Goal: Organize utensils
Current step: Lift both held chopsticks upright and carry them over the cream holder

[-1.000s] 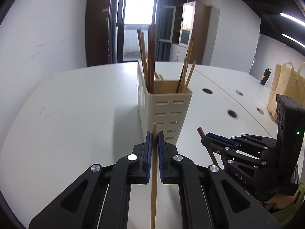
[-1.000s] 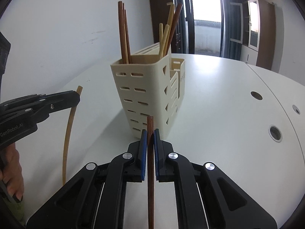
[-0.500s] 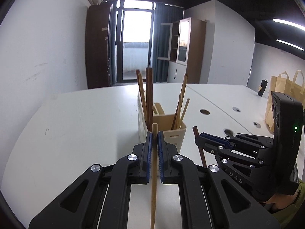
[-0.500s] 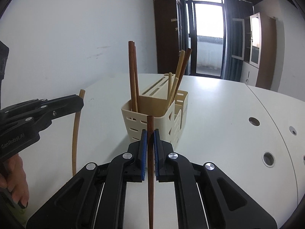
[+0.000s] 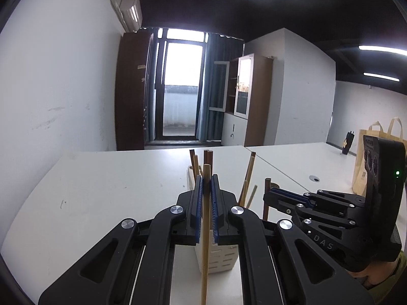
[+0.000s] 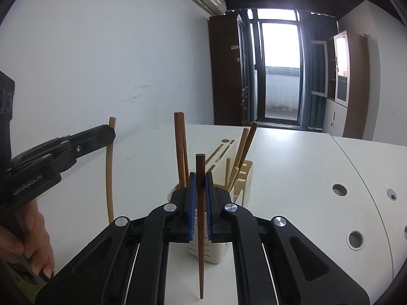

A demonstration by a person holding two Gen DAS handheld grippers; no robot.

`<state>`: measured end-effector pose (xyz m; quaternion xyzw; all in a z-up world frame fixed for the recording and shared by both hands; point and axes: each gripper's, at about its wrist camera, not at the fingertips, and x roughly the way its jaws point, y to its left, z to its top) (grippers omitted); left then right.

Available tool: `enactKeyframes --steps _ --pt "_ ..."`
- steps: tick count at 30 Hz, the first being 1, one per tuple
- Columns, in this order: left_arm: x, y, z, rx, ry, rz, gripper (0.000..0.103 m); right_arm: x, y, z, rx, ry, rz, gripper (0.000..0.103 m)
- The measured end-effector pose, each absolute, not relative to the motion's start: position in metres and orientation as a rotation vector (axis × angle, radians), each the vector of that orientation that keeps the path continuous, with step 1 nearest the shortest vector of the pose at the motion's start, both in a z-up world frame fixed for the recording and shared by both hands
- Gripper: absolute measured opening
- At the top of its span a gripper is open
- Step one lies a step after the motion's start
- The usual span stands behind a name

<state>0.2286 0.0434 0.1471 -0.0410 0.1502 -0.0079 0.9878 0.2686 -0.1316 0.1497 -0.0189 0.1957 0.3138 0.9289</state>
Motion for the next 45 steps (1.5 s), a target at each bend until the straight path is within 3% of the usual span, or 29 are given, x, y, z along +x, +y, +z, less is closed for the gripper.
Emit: enactKeyframes --steps 14,34,45 --pt "0.219 0.039 0.174 -0.087 0.060 0.028 0.006 0.269 -0.148 0.179 0.035 0.265 0.676 0.008" --pt "0.178 0.023 0.190 -0.151 -0.363 -0.054 0.006 0.235 -0.189 0.216 0.183 -0.119 0.698 0.007" --pt "0.207 0.011 0.175 -0.137 -0.380 -0.034 0.006 0.256 -0.172 0.201 0.136 -0.125 0.652 0.008"
